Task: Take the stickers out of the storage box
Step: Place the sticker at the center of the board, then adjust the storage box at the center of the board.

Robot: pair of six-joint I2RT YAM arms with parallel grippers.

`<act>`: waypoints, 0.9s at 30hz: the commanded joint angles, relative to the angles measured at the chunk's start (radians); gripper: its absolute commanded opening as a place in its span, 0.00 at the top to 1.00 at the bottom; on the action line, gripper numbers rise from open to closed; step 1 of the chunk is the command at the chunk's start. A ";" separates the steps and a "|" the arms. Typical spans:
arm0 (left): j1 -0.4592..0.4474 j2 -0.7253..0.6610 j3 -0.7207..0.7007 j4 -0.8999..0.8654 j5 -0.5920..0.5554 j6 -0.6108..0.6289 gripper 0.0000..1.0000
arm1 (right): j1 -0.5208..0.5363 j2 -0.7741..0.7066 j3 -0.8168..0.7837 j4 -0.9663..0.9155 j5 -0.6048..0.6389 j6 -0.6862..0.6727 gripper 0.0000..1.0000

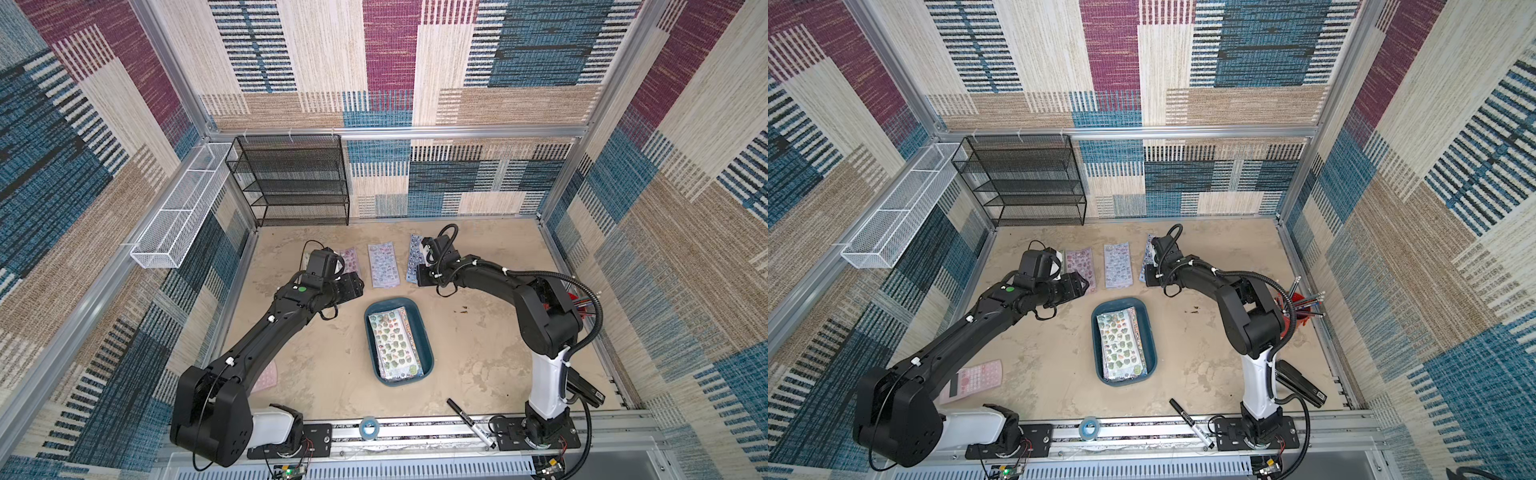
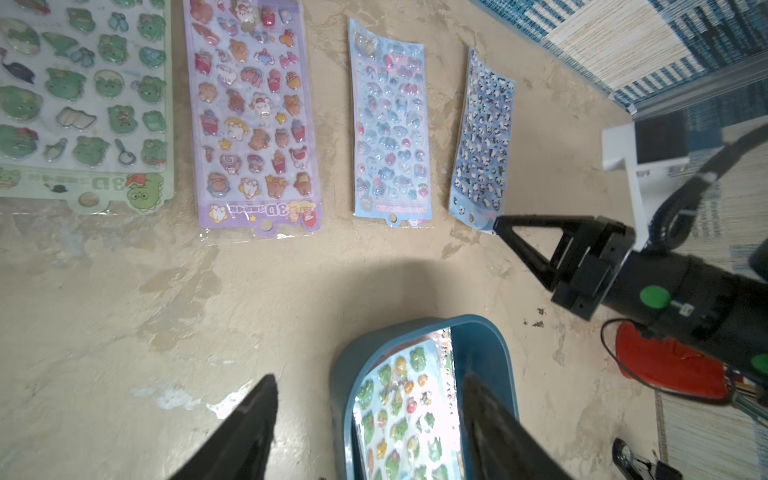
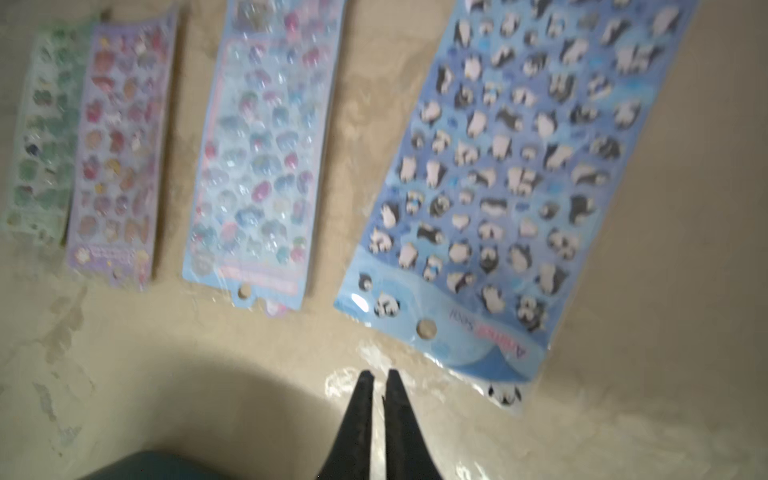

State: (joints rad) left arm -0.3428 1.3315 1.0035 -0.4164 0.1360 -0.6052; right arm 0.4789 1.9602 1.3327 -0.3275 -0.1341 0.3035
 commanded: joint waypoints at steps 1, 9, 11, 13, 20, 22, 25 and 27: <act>0.001 -0.013 -0.003 -0.032 -0.003 0.024 0.26 | 0.007 -0.099 -0.109 -0.001 0.013 0.030 0.75; -0.041 0.059 -0.041 -0.022 0.067 -0.006 0.24 | 0.035 -0.299 -0.304 -0.079 0.126 0.027 0.61; -0.084 0.065 -0.066 -0.039 0.032 -0.017 0.24 | 0.034 -0.313 -0.313 -0.081 0.134 0.027 0.60; -0.120 0.052 -0.097 -0.047 0.003 -0.032 0.23 | 0.035 -0.319 -0.310 -0.078 0.137 0.029 0.59; -0.199 0.076 -0.098 -0.132 -0.095 -0.061 0.25 | 0.035 -0.337 -0.290 -0.055 0.110 0.030 0.57; -0.208 0.091 -0.101 -0.142 -0.117 -0.075 0.28 | 0.035 -0.346 -0.295 -0.049 0.102 0.031 0.57; -0.222 0.123 -0.100 -0.144 -0.121 -0.091 0.34 | 0.034 -0.358 -0.298 -0.051 0.100 0.028 0.56; -0.233 0.147 -0.092 -0.144 -0.116 -0.095 0.38 | 0.034 -0.363 -0.295 -0.060 0.112 0.022 0.56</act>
State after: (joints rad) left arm -0.5644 1.4593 0.9016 -0.5400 0.0395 -0.6552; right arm 0.5129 1.6093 1.0336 -0.4007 -0.0269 0.3248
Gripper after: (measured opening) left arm 0.632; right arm 0.436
